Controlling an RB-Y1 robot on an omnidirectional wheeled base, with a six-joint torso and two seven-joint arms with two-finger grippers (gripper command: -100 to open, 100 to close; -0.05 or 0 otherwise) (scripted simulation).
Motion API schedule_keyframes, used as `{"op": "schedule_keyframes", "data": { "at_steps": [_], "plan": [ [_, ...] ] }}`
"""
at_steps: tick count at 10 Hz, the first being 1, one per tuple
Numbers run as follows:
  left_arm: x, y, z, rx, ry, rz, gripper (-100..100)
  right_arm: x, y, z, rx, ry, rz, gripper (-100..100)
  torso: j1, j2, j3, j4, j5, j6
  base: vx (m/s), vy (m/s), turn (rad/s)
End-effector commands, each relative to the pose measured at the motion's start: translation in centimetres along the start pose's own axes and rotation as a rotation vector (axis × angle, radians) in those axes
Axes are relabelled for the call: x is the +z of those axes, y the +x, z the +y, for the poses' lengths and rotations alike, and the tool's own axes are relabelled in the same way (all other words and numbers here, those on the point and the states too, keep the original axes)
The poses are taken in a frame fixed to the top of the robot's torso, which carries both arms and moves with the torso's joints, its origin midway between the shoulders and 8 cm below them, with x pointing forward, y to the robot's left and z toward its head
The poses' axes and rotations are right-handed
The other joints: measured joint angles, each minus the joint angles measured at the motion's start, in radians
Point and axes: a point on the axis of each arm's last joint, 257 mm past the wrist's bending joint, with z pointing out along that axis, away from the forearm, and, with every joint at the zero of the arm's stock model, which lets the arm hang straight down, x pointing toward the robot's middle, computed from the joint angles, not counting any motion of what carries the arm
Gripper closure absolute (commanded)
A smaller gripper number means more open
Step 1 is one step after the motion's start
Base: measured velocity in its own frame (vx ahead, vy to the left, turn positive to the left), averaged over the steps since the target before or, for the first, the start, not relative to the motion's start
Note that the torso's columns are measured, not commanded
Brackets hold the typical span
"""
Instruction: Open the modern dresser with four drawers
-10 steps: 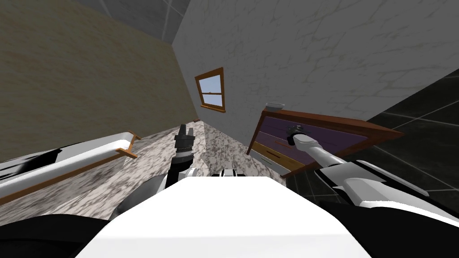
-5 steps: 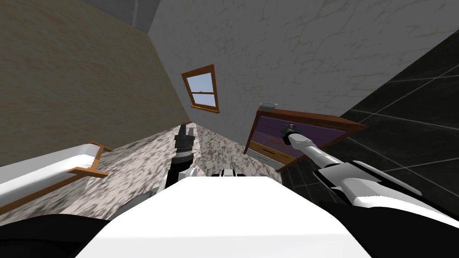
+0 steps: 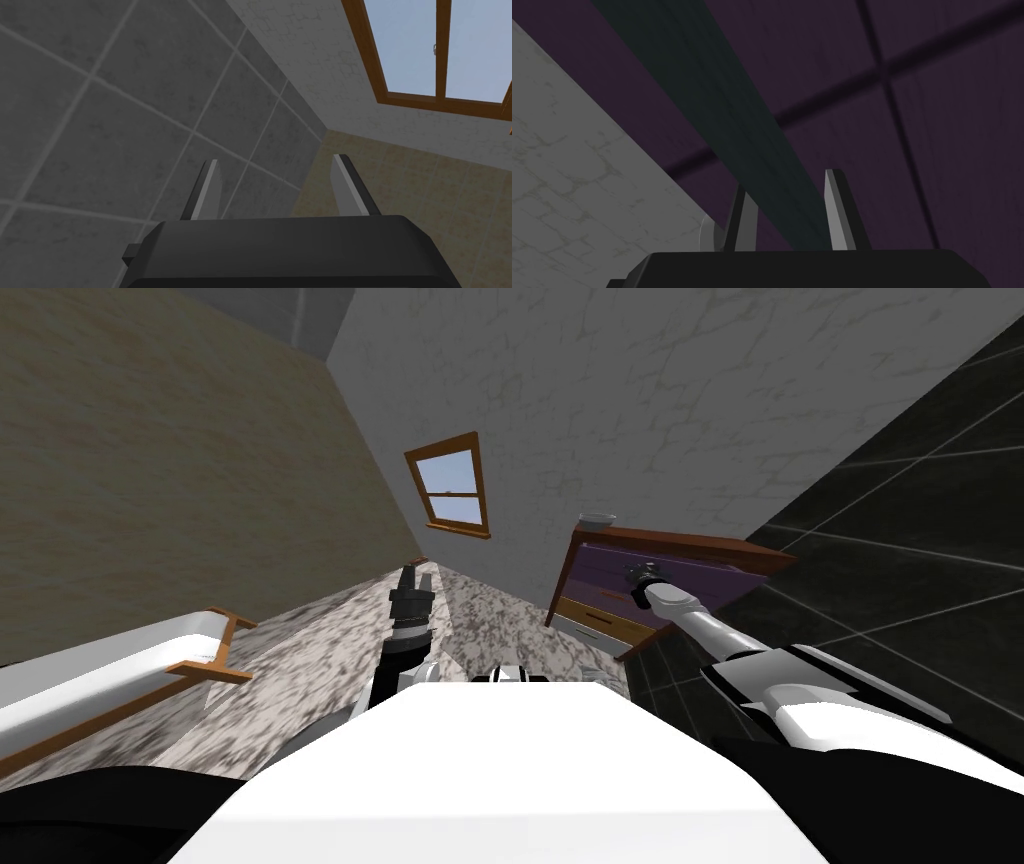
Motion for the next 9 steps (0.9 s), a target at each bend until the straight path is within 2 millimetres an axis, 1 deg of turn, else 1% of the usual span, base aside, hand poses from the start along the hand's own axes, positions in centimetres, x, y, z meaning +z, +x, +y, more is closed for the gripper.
{"op": "schedule_keyframes", "data": {
  "at_steps": [1,3,4,6,7,9],
  "plan": [
    [0.0,0.0,0.0,0.0,0.0,0.0,0,0.0,-0.4,0.1,-0.001,-0.004,-0.008,100,-0.002,-0.005,-0.003,-0.001,0.001,-0.001,-0.093,0.08,-0.034],
    [0.0,0.0,0.0,0.0,0.0,0.0,0,0.1,-1.0,-0.5,0.002,0.005,-0.018,100,-0.001,-0.002,-0.001,-0.002,-0.001,-0.001,-0.18,0.104,-0.046],
    [0.0,0.0,0.0,0.0,0.0,0.0,0,0.1,-0.3,-1.2,0.001,-0.016,-0.018,-100,-0.001,0.0,0.0,0.0,0.0,0.0,-0.068,0.084,-0.028],
    [0.0,0.0,0.0,0.0,0.0,0.0,0,0.2,-0.1,-2.3,0.003,-0.018,-0.02,-100,-0.007,-0.016,-0.01,-0.007,-0.004,-0.003,0.039,0.042,-0.015],
    [0.0,0.0,0.0,0.0,0.0,0.0,0,0.2,-0.1,-2.3,0.003,-0.018,-0.02,-100,-0.007,-0.015,-0.01,-0.005,-0.002,-0.003,0.054,0.011,-0.012],
    [0.0,0.0,0.0,0.0,0.0,0.0,0,0.2,-0.1,-2.3,0.003,-0.018,-0.02,-100,-0.003,-0.008,-0.005,-0.005,-0.003,-0.005,0.025,-0.008,0.0]
  ]
}}
